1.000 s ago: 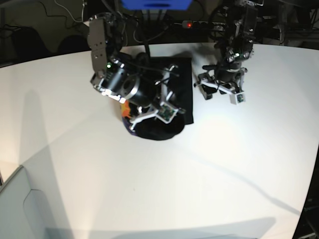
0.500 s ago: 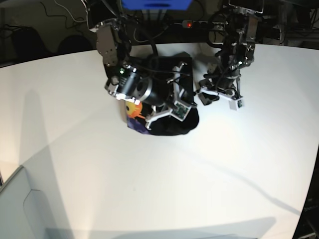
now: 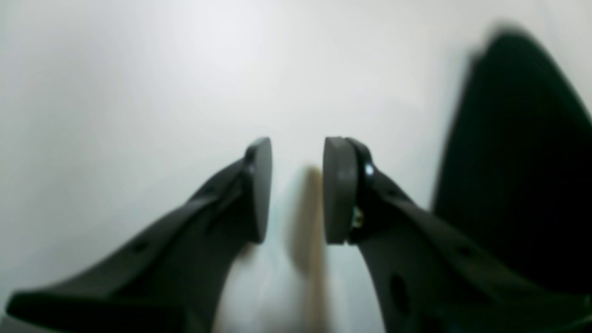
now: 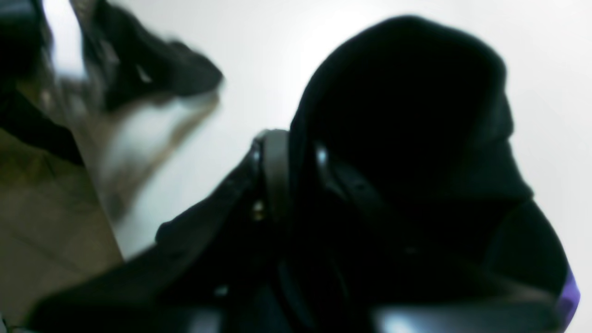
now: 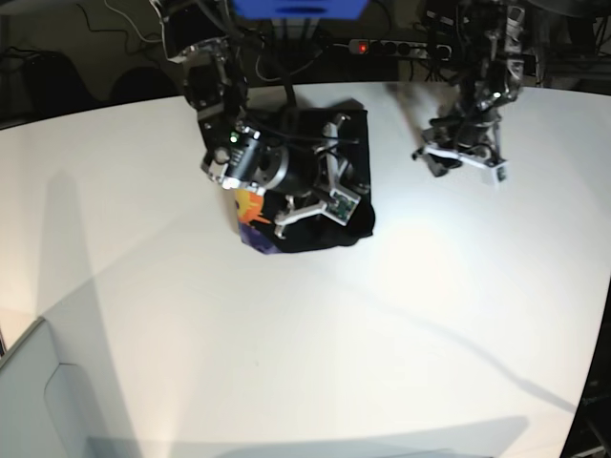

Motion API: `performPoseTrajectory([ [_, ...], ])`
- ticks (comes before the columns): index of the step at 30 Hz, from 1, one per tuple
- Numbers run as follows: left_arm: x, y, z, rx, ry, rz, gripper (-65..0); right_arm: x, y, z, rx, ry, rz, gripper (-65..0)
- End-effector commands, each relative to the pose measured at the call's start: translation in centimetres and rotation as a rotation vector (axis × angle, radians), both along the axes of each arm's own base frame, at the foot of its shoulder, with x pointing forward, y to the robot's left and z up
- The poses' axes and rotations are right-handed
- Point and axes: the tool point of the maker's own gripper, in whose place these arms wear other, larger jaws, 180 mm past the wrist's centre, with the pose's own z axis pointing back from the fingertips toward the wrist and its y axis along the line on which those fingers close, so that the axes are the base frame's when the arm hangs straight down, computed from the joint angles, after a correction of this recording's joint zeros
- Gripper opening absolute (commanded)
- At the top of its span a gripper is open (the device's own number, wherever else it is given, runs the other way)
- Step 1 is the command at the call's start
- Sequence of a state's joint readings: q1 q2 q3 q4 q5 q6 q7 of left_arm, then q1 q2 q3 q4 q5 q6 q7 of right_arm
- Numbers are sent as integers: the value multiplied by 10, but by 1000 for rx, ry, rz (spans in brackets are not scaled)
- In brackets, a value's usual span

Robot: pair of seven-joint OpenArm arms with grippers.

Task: Fold the T-shirt properly
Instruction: 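Fold the grasped end with the right gripper over toward the left gripper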

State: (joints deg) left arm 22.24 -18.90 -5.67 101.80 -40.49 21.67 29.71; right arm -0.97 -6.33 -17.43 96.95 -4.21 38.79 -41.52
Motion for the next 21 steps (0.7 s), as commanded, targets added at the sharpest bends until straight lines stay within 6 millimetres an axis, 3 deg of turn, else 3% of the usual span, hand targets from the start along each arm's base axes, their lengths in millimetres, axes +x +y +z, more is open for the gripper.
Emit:
performPoseTrajectory([
  [1,4,7,12,15,-38,10,-461,3,7,15,46,-36,23,-438],
  [5,-2,28,21,46,-53,56,-461,0,5,26,65,-65,18,-241],
  [8,-5,39,26,63,-59,80,-461,-5,-1,49,91,-129,4,-176],
  [10,-8,46,27,74,-57,98,-461,-3,-9,60,91,-166,-23,-169],
  [12,-11,53,28,85,-54,113,-461,-2,-26,58,82,-156,-82,-169],
  [17,-11,54,28,86,-55,115,-461,1,-69,36,28,-103,-201,-173],
  [21,-8,52,29,82,-61,112,-461,-15,-75,15,6,-40,-197,-172],
])
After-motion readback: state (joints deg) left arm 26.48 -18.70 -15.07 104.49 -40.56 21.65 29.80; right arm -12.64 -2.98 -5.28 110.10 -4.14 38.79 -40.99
